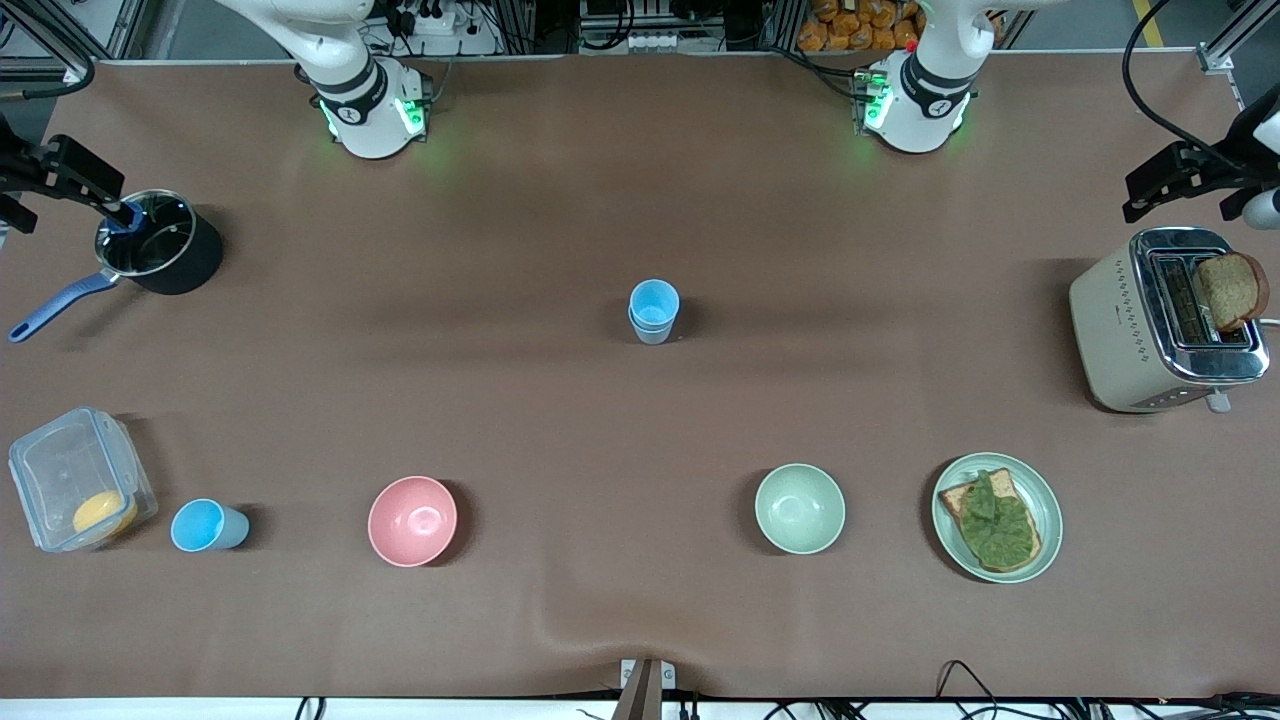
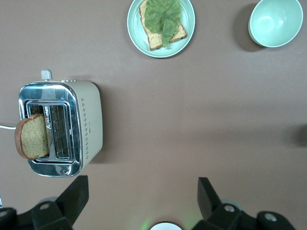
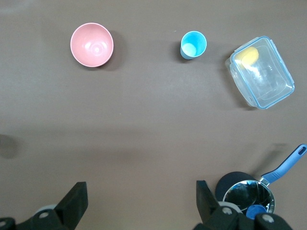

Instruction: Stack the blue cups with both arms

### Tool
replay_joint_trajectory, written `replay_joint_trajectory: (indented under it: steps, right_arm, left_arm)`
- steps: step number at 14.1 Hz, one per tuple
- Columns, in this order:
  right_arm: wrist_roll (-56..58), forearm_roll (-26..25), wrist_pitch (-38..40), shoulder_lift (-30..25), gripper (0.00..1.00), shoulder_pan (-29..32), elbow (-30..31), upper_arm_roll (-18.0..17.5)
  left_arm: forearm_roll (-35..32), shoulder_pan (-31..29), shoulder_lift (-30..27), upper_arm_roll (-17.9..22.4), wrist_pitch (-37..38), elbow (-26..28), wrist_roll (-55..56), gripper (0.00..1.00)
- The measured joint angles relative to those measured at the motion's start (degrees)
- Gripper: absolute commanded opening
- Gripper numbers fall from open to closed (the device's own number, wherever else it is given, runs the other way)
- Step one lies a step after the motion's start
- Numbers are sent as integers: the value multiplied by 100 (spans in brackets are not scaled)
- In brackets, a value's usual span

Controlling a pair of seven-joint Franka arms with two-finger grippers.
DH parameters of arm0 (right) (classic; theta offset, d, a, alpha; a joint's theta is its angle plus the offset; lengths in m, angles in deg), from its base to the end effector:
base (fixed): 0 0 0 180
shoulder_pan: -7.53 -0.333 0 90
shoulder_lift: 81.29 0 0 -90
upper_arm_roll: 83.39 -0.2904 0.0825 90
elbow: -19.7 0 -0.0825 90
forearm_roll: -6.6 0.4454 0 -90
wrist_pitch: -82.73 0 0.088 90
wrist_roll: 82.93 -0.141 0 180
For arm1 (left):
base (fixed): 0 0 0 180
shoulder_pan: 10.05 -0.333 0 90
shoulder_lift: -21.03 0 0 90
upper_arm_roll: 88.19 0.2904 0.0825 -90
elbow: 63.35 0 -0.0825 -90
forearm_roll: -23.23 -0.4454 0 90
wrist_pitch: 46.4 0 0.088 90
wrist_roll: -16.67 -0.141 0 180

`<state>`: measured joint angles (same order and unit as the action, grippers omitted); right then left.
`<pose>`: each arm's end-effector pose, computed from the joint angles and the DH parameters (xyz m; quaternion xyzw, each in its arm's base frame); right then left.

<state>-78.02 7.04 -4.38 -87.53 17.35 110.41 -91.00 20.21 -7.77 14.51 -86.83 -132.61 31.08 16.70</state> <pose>0.5803 -0.0176 0.6183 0.9995 0.0236 0.0223 0.0048 0.5749 -0.0009 0.5862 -0.9996 0.0065 0.0146 0.0251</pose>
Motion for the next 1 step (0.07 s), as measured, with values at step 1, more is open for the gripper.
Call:
replay_joint_trajectory:
  steps: [1]
  right_arm:
    - [0, 0, -1, 0, 100, 1, 0, 3]
  left_arm:
    - [28, 0, 0, 0, 0, 0, 13, 100]
